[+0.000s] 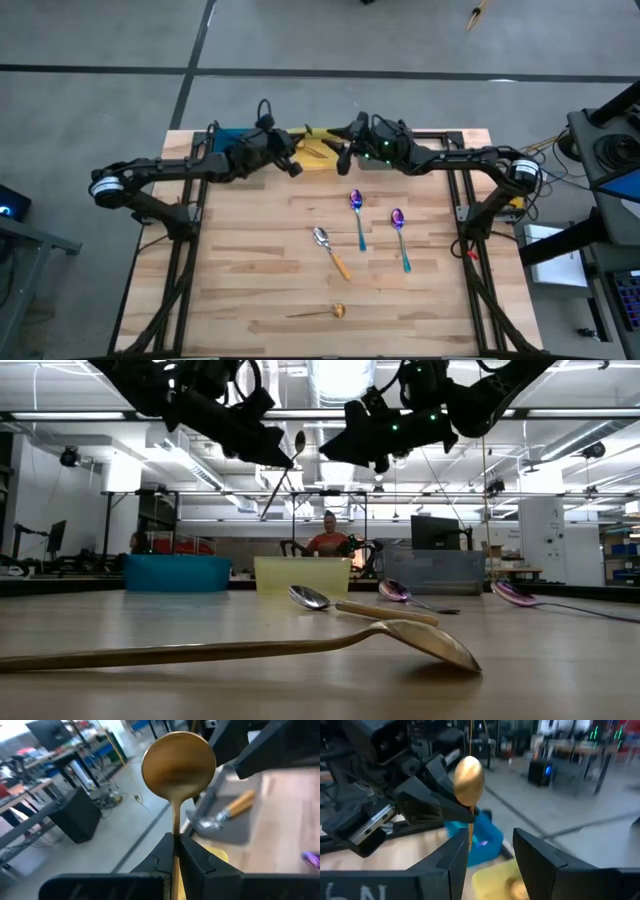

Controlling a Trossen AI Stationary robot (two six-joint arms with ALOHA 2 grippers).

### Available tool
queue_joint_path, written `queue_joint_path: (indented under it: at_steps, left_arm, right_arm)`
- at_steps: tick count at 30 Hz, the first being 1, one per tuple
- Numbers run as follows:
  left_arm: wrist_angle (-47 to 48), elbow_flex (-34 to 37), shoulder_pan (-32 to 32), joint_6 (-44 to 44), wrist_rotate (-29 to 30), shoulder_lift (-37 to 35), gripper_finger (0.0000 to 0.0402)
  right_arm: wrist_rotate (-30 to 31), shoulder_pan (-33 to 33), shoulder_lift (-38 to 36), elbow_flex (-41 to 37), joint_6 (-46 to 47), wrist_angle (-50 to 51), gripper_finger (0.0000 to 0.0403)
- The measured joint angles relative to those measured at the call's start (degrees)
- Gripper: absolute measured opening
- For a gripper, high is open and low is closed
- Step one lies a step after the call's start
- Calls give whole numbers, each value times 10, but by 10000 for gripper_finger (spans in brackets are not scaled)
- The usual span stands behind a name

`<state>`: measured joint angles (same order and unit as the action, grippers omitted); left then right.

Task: Sort silverware by color (type)
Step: Put the gold spoon into the yellow bin

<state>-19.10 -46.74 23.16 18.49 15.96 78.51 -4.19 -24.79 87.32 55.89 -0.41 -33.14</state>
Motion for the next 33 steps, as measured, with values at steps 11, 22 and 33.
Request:
queue_joint_path:
  at_steps: [11, 22, 33]
  left_arm:
    - [-24, 0, 3, -62, 0, 1, 0]
    - [-24, 0, 0, -103, 47, 23, 0]
    - [-25, 0, -2, -107, 46, 29, 0]
  right_arm:
    - [3, 5, 55, 16, -9, -126, 140]
    - [44, 17, 112, 103, -2, -92, 139]
    - [100, 19, 134, 148, -18, -30, 88]
